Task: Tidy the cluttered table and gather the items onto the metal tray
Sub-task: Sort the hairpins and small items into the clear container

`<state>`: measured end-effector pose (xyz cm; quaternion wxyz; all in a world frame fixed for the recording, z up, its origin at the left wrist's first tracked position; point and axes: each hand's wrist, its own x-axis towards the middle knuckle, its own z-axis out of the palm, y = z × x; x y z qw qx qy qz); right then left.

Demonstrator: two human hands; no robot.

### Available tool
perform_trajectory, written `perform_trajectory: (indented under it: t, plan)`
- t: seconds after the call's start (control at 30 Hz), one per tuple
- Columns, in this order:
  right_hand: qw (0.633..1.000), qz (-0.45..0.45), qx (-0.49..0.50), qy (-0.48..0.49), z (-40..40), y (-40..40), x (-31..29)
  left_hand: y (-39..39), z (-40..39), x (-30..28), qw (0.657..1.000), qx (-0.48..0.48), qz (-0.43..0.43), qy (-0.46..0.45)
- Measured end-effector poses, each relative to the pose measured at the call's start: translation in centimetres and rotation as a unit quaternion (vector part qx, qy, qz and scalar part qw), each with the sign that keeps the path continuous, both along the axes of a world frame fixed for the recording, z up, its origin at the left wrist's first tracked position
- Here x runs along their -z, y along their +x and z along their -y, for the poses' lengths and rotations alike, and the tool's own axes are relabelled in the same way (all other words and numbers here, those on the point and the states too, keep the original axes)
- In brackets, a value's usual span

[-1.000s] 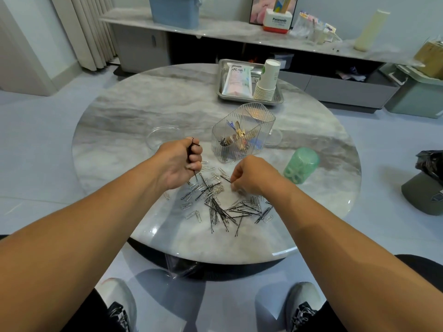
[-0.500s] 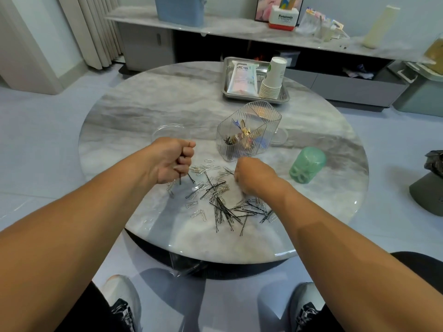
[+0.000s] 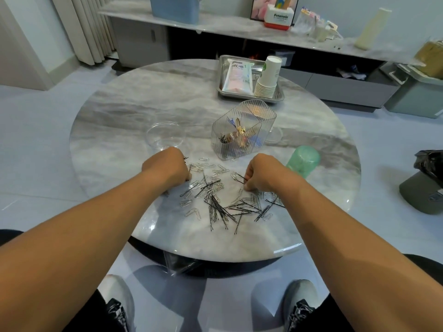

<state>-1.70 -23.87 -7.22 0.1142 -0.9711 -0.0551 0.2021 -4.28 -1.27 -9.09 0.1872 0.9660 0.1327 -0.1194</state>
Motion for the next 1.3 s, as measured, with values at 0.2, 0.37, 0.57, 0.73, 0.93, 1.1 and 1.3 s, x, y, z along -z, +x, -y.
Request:
perform_trajectory:
  t: [0.2,0.37,0.57,0.73,0.93,1.1,1.3]
  plan:
    - [0.991,0.059,-0.055,-0.109,-0.4,-0.3,0.7,0.5,0.2,0.2,0.992,0.089,-0.006,0.085]
    - [0.969,0.103,-0.128,-0.184,-0.6,-1.1,1.2,0.2,0.5,1.1,0.979,0.134,0.014,0.152]
    - [0.989,-0.014,0.033,0.142,-1.0,-0.2,-0.6,0.9,0.8,0.3,0.987,0.080,0.020,-0.137]
    - [0.859,-0.146,0.154,0.466,-2.2,-0.9,-1.8,0.2,3.3,-0.8,0.824,0.027,-0.063,-0.563]
    - [0.802,-0.166,0.190,0.541,-2.6,-1.0,-1.4,-0.3,4.1,-0.9,0.838,0.069,-0.064,-0.538]
    - [0.755,-0.145,0.222,0.600,-2.9,-0.9,-1.2,0.1,4.1,-1.0,0.837,0.032,-0.047,-0.544]
    - [0.792,-0.077,0.197,0.573,-3.4,-1.0,-1.3,-0.1,4.3,-1.1,0.838,0.021,-0.059,-0.542]
